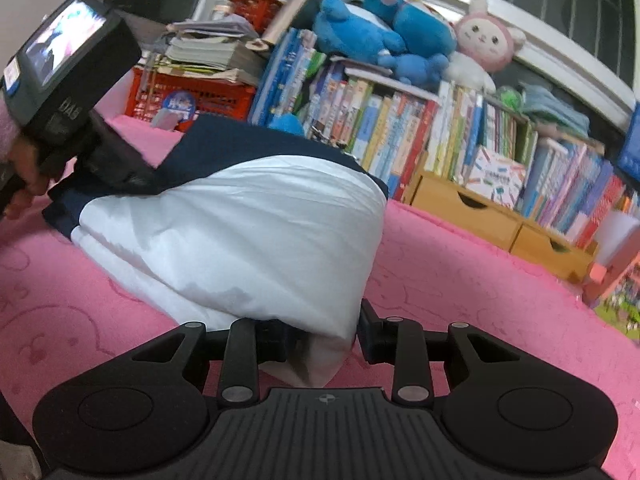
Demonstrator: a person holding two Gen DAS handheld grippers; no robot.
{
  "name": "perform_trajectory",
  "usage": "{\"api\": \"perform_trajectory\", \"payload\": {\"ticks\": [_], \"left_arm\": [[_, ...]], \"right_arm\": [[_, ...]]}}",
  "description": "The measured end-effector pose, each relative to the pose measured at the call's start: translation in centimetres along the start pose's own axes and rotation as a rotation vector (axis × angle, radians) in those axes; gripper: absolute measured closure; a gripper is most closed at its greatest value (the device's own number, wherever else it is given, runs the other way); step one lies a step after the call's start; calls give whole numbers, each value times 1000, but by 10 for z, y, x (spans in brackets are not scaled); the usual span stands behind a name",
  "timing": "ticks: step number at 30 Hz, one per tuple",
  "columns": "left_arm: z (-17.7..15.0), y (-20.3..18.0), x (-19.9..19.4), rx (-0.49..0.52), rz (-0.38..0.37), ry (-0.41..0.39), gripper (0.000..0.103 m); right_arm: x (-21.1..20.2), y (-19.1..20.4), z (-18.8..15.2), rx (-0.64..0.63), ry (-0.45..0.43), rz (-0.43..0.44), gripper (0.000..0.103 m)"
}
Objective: Fold clothes
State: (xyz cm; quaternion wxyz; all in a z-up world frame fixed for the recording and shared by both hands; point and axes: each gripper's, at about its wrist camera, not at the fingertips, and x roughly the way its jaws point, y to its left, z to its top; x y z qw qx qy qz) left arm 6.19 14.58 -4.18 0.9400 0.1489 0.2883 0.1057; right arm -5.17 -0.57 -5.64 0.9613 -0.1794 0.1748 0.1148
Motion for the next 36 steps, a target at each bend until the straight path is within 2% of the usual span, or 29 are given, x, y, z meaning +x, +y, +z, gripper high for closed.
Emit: {"api": "perform_trajectory", "payload": {"ticks": [2,4,6,8,11,13,17,18,20,25,28,29,31,32,36], "left_arm": [[-1,6,1,-2,31,20,78],[1,17,-4,-70,17,20,79],[1,24,-24,-131,-16,-24,78],[-2,21,-49,-97,-68,-113,76],[-14,-5,-89,99,-157,-253,62],[-28,-27,-111,288,-222,-324,52],[-56,-65,-136,566,-289,-380,48],[-61,-73,-138,618,-303,-385,46],[-66,-89,-137,659,-294,-402,45],[-54,-107,-120,611,-272,-409,46],[-53,-106,-110,616,-229,-391,48],[-56,-102,-106,608,-213,-364,50],[-58,-93,-93,567,-179,-288,59],[-59,-86,-85,530,-160,-248,59],[-56,-65,-78,392,-148,-187,59]], "right_arm": [[-1,5,-1,-28,-11,-15,70],[0,5,-1,-30,-10,-19,70],[-1,4,-1,-15,-7,-14,70],[-1,3,0,-10,-8,-14,71],[-3,0,0,19,-27,-9,71],[-7,-9,0,87,-39,22,72],[-10,-25,1,198,-42,63,79],[-10,-28,1,214,-42,69,79],[-11,-31,2,233,-46,76,81],[-17,-31,3,229,-64,84,83],[-18,-32,3,228,-72,87,83],[-17,-31,2,223,-70,84,83],[-16,-30,1,210,-53,71,83],[-15,-28,0,204,-38,66,82],[-1,-15,1,152,44,45,80]]}}
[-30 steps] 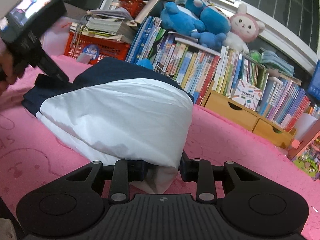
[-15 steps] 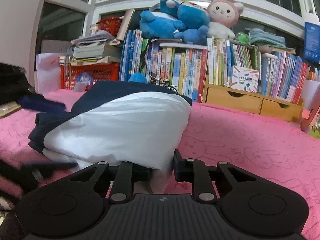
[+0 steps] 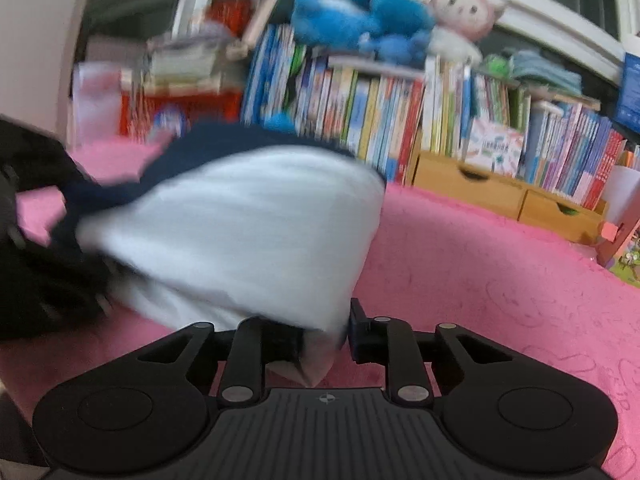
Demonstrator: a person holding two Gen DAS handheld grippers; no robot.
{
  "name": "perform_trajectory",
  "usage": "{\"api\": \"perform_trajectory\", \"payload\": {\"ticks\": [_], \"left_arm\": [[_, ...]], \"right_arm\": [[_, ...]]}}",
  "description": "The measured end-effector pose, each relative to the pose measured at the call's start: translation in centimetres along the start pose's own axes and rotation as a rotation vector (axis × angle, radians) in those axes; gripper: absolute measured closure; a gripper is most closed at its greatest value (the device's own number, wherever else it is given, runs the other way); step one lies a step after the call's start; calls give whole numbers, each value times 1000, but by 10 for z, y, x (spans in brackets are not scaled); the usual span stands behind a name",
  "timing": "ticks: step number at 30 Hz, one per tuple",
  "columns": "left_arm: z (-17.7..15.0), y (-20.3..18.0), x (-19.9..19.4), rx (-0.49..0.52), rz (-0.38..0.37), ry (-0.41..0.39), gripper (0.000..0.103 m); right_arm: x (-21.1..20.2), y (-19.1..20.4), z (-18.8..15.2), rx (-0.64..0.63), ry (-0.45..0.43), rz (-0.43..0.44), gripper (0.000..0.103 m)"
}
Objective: Fold clothes
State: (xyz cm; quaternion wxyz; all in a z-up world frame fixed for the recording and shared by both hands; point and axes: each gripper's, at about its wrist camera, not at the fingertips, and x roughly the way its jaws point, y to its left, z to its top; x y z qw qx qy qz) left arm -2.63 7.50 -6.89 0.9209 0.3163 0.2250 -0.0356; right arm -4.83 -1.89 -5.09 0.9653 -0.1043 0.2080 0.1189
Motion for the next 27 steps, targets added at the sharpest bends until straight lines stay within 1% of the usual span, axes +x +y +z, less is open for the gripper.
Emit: {"api": "perform_trajectory", "payload": {"ticks": [2,4,5,6,8,10,11,13,14,15,17,18,19,20,21,22,23,24,25,26,27], "left_arm": [[1,0,-1,-11,-7,5,61],[3,-2,-5,-7,-28,-2,62],[6,-4,-10,-13,-57,-9,63],[9,-5,-16,-24,-87,-15,63],[11,-7,-24,-42,-140,-26,63],[8,-9,-29,-56,-182,-34,63],[7,-11,-31,-62,-179,-37,63],[5,-10,-31,-86,-181,-37,63],[4,-6,-31,-108,-194,-35,63],[3,-3,-31,-129,-207,-32,63],[2,5,-30,-165,-238,-27,63],[1,7,-31,-176,-249,-26,63],[0,9,-31,-186,-258,-25,63],[0,9,-31,-195,-261,-26,63],[0,10,-31,-204,-264,-27,63],[-1,10,-32,-213,-267,-27,63],[-1,10,-32,-217,-267,-29,63],[-1,10,-32,-222,-267,-30,63],[-1,10,-32,-228,-269,-30,63],[-2,10,-32,-235,-273,-30,63],[-2,11,-32,-242,-278,-30,63]], "right_arm": [[1,1,3,7,0,-15,85],[-6,-4,6,21,-36,-45,87],[-10,-6,8,17,-56,-62,87],[-16,-8,9,-13,-85,-102,87],[-25,-16,9,-65,-111,-145,87],[-30,-29,5,-82,-99,-148,87],[-31,-34,-1,-103,-80,-141,86],[-31,-39,-15,-152,-46,-92,85],[-32,-40,-21,-179,-30,-52,83],[-36,-46,-22,-179,-10,5,81],[-43,-57,-23,-174,28,121,69],[-51,-74,-18,-130,33,202,65],[-57,-91,-14,-65,35,272,51],[-63,-108,-10,-1,37,343,45],[-69,-125,-5,63,38,411,44],[-74,-139,-2,112,27,455,44],[-77,-152,3,157,6,483,43],[-76,-162,9,197,-23,488,42],[-74,-173,16,236,-51,491,35],[-66,-181,22,257,-63,471,30],[-53,-187,28,276,-61,434,30]]}}
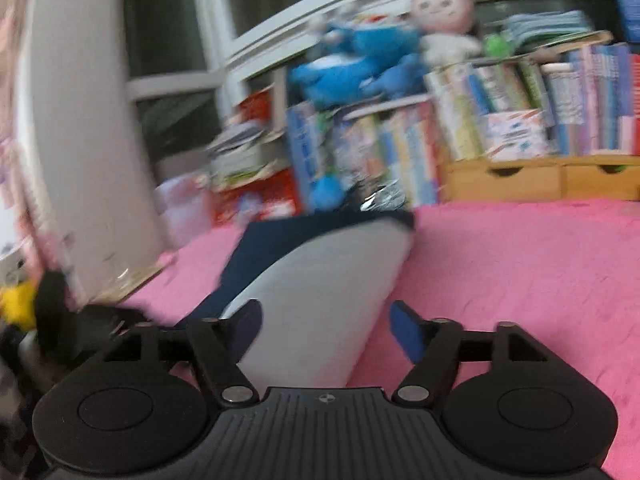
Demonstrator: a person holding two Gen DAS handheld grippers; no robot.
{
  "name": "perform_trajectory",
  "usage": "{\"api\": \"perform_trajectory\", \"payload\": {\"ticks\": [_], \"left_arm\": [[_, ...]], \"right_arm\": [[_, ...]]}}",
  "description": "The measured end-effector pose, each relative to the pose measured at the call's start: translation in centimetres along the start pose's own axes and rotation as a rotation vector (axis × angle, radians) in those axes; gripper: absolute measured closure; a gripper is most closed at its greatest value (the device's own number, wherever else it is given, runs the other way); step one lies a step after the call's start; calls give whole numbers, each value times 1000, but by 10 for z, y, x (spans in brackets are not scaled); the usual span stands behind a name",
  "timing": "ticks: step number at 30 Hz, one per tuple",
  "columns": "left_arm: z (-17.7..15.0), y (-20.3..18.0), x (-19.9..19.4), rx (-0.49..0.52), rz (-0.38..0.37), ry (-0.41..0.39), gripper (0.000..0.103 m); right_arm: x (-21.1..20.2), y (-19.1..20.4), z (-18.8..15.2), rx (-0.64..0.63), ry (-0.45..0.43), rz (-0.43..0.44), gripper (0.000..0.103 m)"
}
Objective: Fold clothes
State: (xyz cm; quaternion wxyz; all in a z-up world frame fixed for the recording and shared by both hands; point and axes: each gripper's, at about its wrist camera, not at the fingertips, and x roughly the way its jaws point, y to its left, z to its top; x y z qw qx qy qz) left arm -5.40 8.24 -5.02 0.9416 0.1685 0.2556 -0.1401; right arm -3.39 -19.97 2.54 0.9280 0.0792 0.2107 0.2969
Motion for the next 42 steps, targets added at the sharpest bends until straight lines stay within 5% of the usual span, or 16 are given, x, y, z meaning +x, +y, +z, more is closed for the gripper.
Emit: {"api": "perform_trajectory", "payload": {"ticks": [4,8,14,16,19,21,25,28,31,36,39,42], "left_arm": [[-3,4,-6,-29,-33,1,63],[-4,30,-26,-152,-142,-3,61],[13,123,-38,-562,-201,-181,45],[27,142,-15,-634,-204,-216,32],[43,147,31,-672,-216,-219,32],[57,136,57,-631,-182,-209,32],[74,114,102,-443,67,-66,34],[59,124,133,-430,181,53,34],[49,141,132,-488,201,86,31],[72,154,115,-435,380,81,35],[98,162,106,-491,210,0,33],[124,160,122,-590,-59,5,27]], "right_arm": [[74,-30,16,108,106,-116,35],[134,-26,15,62,176,-180,55],[148,5,13,-133,168,-139,57],[145,16,8,-209,164,-162,57],[145,22,4,-251,161,-175,57],[146,24,4,-280,160,-176,57],[145,36,-3,-400,154,-172,57],[139,38,-3,-436,150,-106,57],[133,14,16,-315,124,-32,51],[153,-59,57,50,103,-34,51],[181,-96,56,224,131,-13,52],[200,-109,44,263,143,11,55]]}}
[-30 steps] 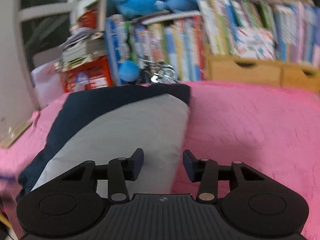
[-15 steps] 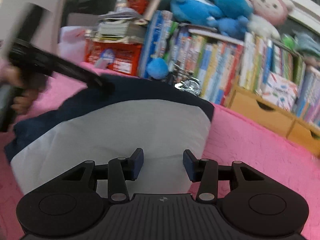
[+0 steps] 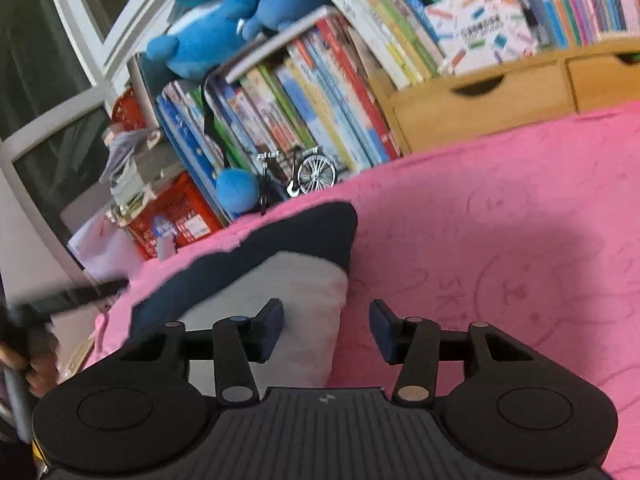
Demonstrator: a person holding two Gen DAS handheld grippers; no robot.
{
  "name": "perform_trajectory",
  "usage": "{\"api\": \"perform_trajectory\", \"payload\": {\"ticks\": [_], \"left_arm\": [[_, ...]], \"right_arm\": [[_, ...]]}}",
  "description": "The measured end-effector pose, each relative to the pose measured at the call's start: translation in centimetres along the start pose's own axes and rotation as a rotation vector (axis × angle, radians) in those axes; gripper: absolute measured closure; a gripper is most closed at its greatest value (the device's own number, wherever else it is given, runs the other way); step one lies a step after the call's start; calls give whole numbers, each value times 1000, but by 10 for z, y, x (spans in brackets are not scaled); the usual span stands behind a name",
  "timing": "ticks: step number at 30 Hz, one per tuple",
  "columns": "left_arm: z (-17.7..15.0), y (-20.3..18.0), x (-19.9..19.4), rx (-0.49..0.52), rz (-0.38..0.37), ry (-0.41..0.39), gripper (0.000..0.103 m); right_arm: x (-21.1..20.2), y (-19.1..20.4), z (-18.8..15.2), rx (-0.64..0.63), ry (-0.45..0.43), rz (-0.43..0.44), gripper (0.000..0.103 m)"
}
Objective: Fold clothes
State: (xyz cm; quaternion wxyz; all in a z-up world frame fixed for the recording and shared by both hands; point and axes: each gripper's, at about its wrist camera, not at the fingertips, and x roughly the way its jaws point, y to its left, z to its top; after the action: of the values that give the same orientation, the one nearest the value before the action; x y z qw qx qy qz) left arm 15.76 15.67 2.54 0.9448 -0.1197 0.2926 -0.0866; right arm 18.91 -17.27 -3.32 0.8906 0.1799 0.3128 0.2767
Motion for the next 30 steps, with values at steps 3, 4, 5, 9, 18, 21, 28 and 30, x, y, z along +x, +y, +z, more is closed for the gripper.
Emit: {"api": "perform_trajectory", "payload": {"ticks": [3,4,5,9,18,21,28,30], "left_arm": [[14,-18,31,-88,-173,103,21],[16,-23,45,-109,-199,140,19],[18,-28,59,-131,-222,177,18],[17,-36,106,-165,-215,289,18],[15,-40,125,-140,-364,236,86],[19,-39,130,-141,-439,276,73],[15,-50,152,-75,-326,301,90],[20,-44,160,-110,-340,292,93]], "right_arm": [[4,5,-11,-72,0,22,56],[5,10,-14,-110,2,26,56],[5,14,-16,-137,5,33,56],[4,21,-18,-171,10,43,56],[8,25,-17,-192,32,32,55],[8,26,-18,-202,35,28,54],[9,26,-17,-202,46,27,54],[11,25,-17,-196,54,26,54]]}}
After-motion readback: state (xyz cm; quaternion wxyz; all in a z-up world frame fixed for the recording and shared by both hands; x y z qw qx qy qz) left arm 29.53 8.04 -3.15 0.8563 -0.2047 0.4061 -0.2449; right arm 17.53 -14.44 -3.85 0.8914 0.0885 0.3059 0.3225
